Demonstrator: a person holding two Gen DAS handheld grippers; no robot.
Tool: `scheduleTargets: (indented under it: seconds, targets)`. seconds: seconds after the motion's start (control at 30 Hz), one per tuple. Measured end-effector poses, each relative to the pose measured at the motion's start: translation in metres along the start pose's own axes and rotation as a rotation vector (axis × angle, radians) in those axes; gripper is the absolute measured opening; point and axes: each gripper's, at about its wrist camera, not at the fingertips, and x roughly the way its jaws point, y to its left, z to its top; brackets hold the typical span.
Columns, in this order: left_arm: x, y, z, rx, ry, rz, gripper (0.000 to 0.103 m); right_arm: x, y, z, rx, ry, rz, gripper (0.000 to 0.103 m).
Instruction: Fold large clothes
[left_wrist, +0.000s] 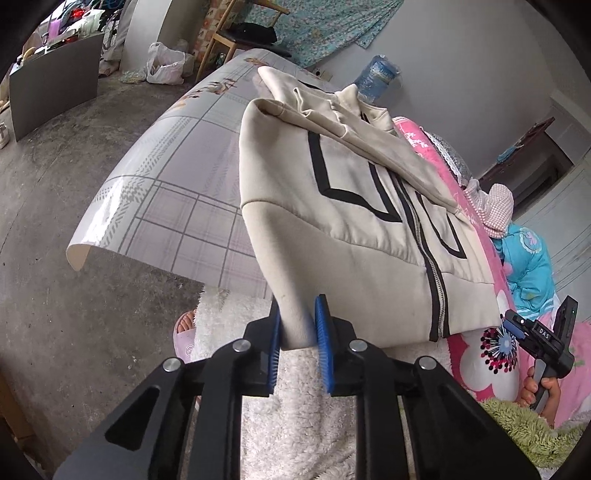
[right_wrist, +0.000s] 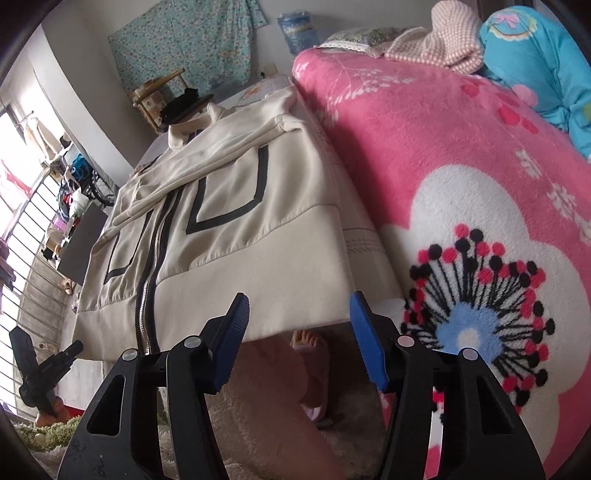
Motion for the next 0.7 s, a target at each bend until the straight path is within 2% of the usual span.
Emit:
scheduleTargets:
  seconds: [0.1,0.17,0.23,0.3,0.43,0.57,0.7]
  targets:
    - [0.002,-0.004,0.002,0.009,0.006,0.000,0.017,0.002,-0.006,0.005,0.004,-0.005,-0.018,0.052]
    - [0.008,-0.003,0.002,-0.002,0.022,0.008,0.017,0.010,-0.011,0.006,0.012,0.009,-0.026,0.046]
    - [0.010,-0.002,0.002,-0.007,0.031,0.015,0.017,0.019,-0.014,0.004,0.021,0.042,-0.025,0.033]
    - [0.006,-0.004,0.003,0.008,0.021,0.019,0.011,0.022,-0.013,0.001,0.008,0.058,-0.046,0.029]
    - [-0.005,-0.012,0.008,0.035,-0.005,-0.013,0.007,0.021,-0.011,0.002,-0.021,0.086,-0.045,0.006]
    - [-0.014,-0.024,0.021,0.053,-0.038,-0.050,0.005,0.012,-0.007,0.011,-0.032,0.076,-0.017,0.003]
    - [-0.023,-0.029,0.040,0.028,-0.084,-0.108,0.005,-0.009,-0.003,0.035,-0.003,0.012,0.075,0.003]
